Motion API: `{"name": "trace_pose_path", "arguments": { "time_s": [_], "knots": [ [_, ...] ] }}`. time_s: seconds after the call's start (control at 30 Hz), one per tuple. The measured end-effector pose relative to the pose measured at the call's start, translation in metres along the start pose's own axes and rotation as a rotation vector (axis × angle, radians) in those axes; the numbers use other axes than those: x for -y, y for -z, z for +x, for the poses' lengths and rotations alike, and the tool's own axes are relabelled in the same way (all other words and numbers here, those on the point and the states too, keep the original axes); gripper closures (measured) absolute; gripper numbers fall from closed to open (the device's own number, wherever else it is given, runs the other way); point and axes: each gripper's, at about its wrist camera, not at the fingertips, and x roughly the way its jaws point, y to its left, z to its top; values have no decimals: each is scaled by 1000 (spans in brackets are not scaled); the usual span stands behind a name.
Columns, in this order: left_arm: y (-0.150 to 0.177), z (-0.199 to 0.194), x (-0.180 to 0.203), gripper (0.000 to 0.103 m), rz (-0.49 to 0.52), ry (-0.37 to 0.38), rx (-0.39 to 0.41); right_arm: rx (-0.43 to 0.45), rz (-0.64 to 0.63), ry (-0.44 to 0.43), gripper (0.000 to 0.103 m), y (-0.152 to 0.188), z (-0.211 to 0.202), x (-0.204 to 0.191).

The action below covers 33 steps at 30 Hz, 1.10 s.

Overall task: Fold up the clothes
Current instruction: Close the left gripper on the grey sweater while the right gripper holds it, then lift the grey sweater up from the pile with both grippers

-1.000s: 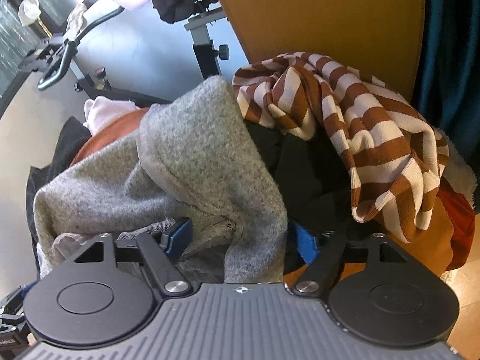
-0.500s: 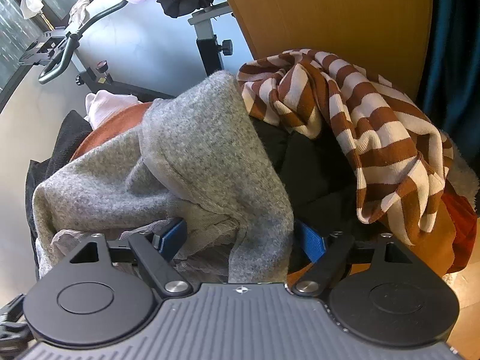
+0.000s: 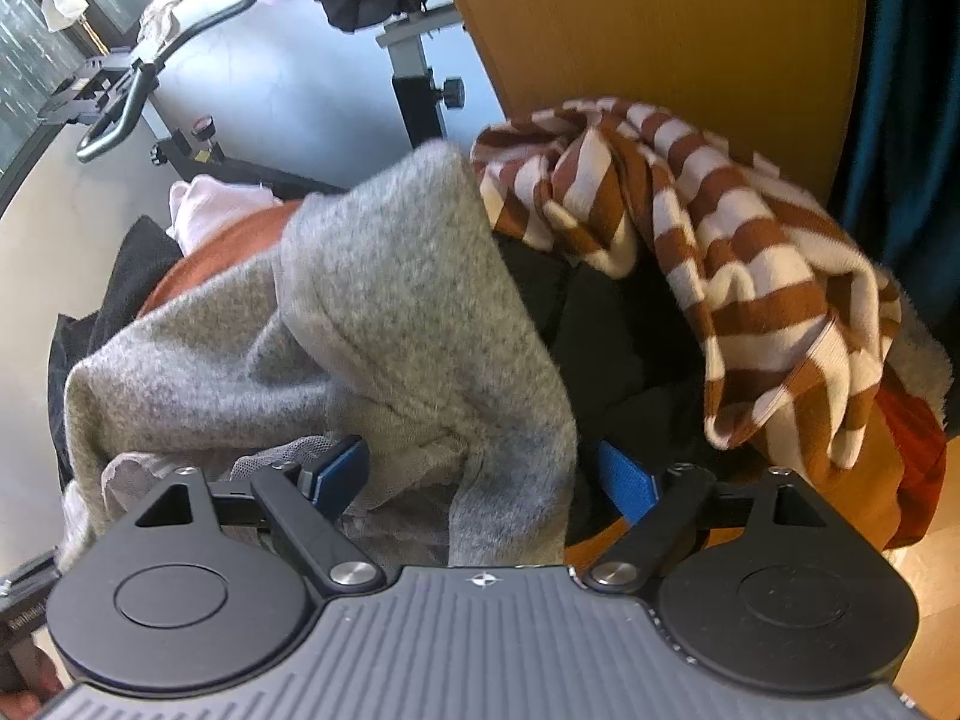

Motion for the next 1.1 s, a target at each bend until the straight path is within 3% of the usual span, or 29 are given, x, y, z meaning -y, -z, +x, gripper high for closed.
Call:
{"name": "trace_pose_path", "arguments": {
  "time_s": [0.13, 0.3, 0.33, 0.4, 0.43, 0.47, 0.5, 0.63, 0.73, 0.8, 0.87, 1.03, 1.07, 1.1],
  "knots": [
    [-7, -19, 9, 91, -8, 13, 60, -36, -2, -12, 18, 4, 10, -3],
    [-21, -54, 15, 91, -68, 64, 161, -18, -20, -38, 19, 5, 17, -2],
    [-24, -58, 18, 91, -67, 59, 169, -15, -20, -51, 25, 4, 17, 0],
    [-27, -67, 29, 91, -41, 38, 189, 13, -61, -85, 58, 0, 10, -3],
    [-29, -72, 36, 92, -25, 32, 204, 29, -84, -103, 66, -2, 5, -4],
    [-30, -77, 43, 92, -8, 27, 219, 44, -106, -120, 84, -3, 1, -5],
    [-32, -81, 50, 92, 3, 29, 234, 68, -130, -161, 89, -5, -6, -5],
    [-41, -94, 74, 92, -3, 19, 294, 152, -166, -320, 88, -7, -32, 0],
    [-45, -100, 82, 92, -69, -8, 331, 116, -160, -338, 76, -8, -27, 11],
    [-44, -103, 88, 92, -100, -38, 341, 78, -150, -334, 40, -7, -20, 19],
    [-41, -108, 96, 92, -102, -80, 344, 43, -138, -324, 30, -4, -13, 26],
    [-32, -121, 122, 92, -107, -162, 347, -48, -225, -388, 33, 11, 6, 28],
    [-31, -126, 126, 92, -105, -167, 349, -47, -262, -394, 45, 14, 4, 23],
    [-29, -131, 131, 92, -99, -168, 358, -43, -302, -398, 67, 16, 2, 18]
  ]
}}
